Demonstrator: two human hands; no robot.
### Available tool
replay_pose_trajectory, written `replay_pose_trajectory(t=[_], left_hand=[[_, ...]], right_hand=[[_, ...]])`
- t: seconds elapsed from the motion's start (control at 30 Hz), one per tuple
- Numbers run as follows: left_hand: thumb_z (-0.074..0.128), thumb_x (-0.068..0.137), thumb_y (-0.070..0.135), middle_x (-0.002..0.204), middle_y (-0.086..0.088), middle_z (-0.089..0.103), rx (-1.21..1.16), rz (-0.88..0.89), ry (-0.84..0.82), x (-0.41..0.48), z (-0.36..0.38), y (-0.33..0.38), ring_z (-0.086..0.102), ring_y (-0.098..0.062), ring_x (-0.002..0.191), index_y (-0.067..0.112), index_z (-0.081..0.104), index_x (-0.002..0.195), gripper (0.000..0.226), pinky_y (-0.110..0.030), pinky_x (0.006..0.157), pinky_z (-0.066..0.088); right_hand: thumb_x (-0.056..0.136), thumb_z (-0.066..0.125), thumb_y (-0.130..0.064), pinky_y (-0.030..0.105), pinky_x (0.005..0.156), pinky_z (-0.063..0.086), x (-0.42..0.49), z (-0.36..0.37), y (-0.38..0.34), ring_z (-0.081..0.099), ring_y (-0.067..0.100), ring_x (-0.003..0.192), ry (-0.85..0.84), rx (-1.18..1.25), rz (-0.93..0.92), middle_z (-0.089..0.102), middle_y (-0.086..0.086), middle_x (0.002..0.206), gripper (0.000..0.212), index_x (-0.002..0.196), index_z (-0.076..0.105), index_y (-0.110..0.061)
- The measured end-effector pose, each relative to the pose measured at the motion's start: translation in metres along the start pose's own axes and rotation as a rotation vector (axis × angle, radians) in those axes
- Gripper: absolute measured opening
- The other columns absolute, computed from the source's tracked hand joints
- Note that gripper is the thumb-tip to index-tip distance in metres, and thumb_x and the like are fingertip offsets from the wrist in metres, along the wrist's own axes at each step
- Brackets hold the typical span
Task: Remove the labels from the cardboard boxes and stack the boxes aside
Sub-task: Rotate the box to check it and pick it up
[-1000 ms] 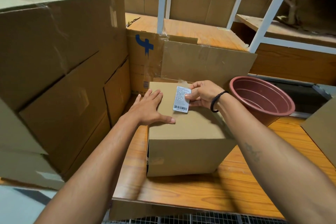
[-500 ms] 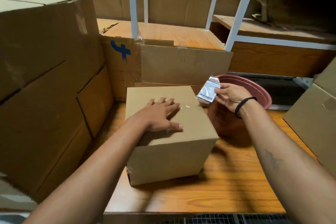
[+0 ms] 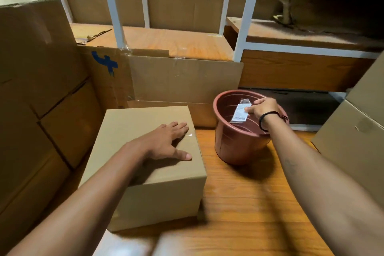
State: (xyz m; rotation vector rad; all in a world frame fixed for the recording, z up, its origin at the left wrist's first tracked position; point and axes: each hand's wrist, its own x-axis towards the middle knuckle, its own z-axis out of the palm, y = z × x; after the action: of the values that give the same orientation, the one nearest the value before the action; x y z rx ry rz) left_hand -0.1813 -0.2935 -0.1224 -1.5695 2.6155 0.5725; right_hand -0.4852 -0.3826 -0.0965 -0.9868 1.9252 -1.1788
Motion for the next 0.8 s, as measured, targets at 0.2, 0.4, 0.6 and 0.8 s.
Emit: replay_pose_trajectory(t=[0.2, 0.4, 0.6, 0.8], left_hand=[[0.05, 0.072, 0.077, 0.163, 0.011, 0.0, -0.048, 0.012, 0.043, -0.001, 0.006, -0.005, -0.003, -0.009, 0.149, 0.027, 0.008, 0.156, 0.107, -0.033, 0.118, -0.004], [0.059, 0.08, 0.07, 0.163, 0.012, 0.001, -0.06, -0.014, 0.063, -0.001, 0.006, -0.002, -0.002, -0.008, 0.149, 0.027, 0.01, 0.156, 0.101, -0.029, 0.115, -0.006], [0.067, 0.075, 0.066, 0.163, 0.012, -0.001, -0.204, -0.128, 0.117, -0.036, -0.012, -0.016, 0.007, -0.014, 0.15, 0.026, 0.014, 0.156, 0.105, -0.035, 0.121, 0.009], [0.051, 0.049, 0.095, 0.162, 0.001, -0.014, -0.123, -0.43, 0.118, -0.127, -0.021, -0.087, -0.012, -0.015, 0.149, 0.017, -0.001, 0.156, 0.142, -0.031, 0.114, -0.011]], right_hand=[[0.076, 0.078, 0.002, 0.04, 0.084, 0.057, 0.047, 0.02, 0.02, 0.068, 0.028, 0.086, -0.162, -0.189, -0.018, 0.066, 0.014, 0.097, 0.029, 0.08, 0.054, -0.014], [0.077, 0.077, -0.022, 0.04, 0.092, 0.054, 0.046, 0.035, 0.017, 0.068, 0.022, 0.094, -0.099, -0.285, -0.237, 0.071, 0.002, 0.098, 0.015, 0.084, 0.065, -0.021], [0.095, 0.058, -0.026, 0.026, 0.097, 0.044, -0.084, 0.073, -0.017, 0.06, 0.015, 0.112, -0.48, -0.474, -0.871, 0.068, 0.001, 0.117, 0.032, 0.125, 0.064, -0.018], [0.103, 0.041, -0.024, 0.025, 0.115, 0.019, -0.153, 0.14, -0.016, 0.031, 0.019, 0.142, -0.934, -0.794, -1.151, 0.038, 0.004, 0.154, 0.046, 0.148, 0.038, -0.014]])
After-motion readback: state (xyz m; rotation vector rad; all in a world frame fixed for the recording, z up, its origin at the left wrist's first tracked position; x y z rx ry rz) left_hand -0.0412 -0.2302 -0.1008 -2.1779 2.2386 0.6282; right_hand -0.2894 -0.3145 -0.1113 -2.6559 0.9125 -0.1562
